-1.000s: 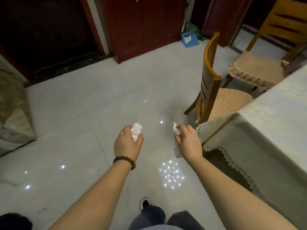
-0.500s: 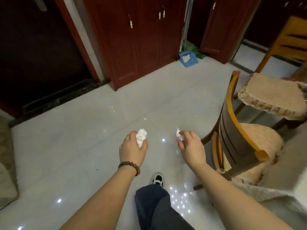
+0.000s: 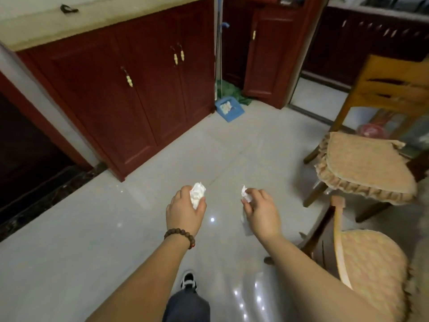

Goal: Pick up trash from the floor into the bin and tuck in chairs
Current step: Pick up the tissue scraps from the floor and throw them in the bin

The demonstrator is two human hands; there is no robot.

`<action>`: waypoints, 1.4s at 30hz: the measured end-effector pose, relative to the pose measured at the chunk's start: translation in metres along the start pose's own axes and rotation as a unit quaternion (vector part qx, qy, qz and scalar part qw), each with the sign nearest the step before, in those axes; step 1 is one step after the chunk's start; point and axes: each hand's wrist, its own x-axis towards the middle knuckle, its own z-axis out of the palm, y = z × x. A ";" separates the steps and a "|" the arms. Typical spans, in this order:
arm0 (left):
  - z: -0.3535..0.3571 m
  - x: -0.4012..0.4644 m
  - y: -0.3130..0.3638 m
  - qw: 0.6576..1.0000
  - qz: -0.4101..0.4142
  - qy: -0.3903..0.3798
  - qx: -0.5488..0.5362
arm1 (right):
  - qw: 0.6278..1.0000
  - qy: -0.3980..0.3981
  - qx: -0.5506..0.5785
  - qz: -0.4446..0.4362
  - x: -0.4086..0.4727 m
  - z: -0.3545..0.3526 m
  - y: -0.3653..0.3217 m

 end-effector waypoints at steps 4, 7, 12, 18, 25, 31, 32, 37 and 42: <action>0.037 0.097 0.014 0.999 0.036 -0.028 -0.003 | 0.999 0.024 -0.005 0.022 0.087 0.022 0.015; 0.065 0.183 0.026 0.997 0.059 -0.050 -0.006 | 0.998 0.040 -0.021 0.051 0.164 0.040 0.025; 0.104 0.338 0.061 0.992 0.095 -0.083 0.007 | 0.992 0.054 -0.027 0.108 0.309 0.054 0.039; 0.160 0.476 0.138 0.978 0.154 -0.139 0.002 | 0.979 0.096 -0.033 0.177 0.432 0.037 0.061; 0.255 0.571 0.227 0.956 0.217 -0.195 0.000 | 0.957 0.151 -0.046 0.246 0.529 0.008 0.135; 0.374 0.663 0.329 0.933 0.277 -0.229 0.006 | 0.944 0.172 -0.070 0.273 0.645 -0.019 0.242; 0.393 0.680 0.350 0.930 0.284 -0.233 0.004 | 0.941 0.173 -0.070 0.283 0.668 -0.027 0.260; 0.472 0.752 0.457 0.917 0.306 -0.256 0.003 | 0.925 0.190 -0.074 0.322 0.769 -0.076 0.333; 0.542 0.800 0.542 0.901 0.328 -0.282 -0.003 | 0.914 0.210 -0.064 0.341 0.842 -0.114 0.391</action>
